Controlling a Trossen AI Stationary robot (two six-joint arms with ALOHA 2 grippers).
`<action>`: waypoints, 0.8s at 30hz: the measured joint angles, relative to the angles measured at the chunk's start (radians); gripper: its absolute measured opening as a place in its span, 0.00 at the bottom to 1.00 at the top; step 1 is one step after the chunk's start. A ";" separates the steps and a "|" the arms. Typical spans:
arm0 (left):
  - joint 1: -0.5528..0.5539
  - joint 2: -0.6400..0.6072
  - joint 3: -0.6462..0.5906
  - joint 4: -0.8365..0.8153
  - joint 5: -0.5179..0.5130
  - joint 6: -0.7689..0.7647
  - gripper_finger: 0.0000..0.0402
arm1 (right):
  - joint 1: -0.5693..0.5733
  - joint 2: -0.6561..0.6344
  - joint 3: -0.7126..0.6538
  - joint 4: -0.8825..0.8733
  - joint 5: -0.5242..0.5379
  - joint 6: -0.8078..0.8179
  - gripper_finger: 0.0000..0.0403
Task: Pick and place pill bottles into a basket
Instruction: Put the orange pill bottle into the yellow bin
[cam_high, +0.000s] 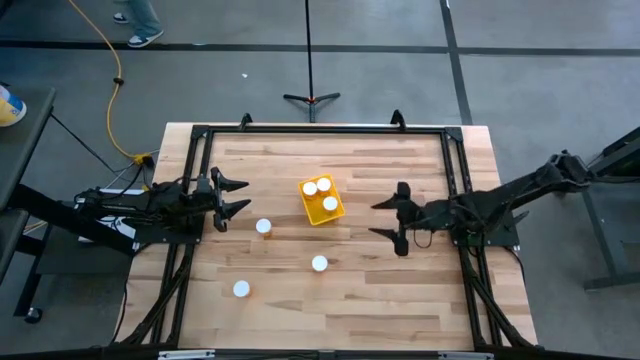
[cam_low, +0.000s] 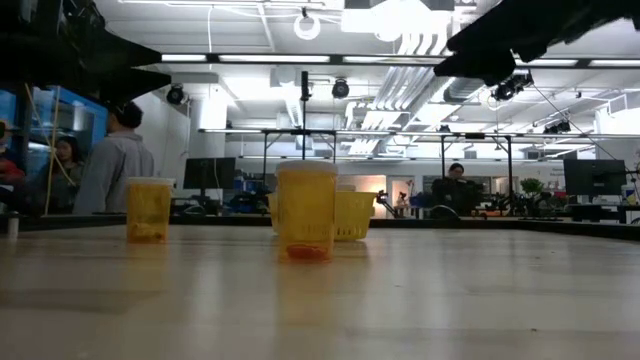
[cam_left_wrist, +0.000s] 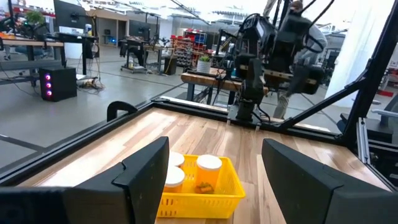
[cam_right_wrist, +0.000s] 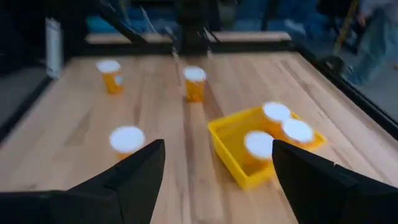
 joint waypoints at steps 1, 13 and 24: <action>0.000 0.000 0.000 0.000 0.000 0.000 0.73 | 0.003 0.003 -0.027 0.057 -0.013 -0.016 0.71; 0.000 0.000 0.000 0.000 0.000 0.000 0.73 | 0.001 0.149 -0.152 0.189 -0.264 0.072 0.71; 0.000 0.000 0.000 0.019 0.000 0.000 0.73 | 0.002 0.387 -0.151 0.569 -0.193 -0.007 0.71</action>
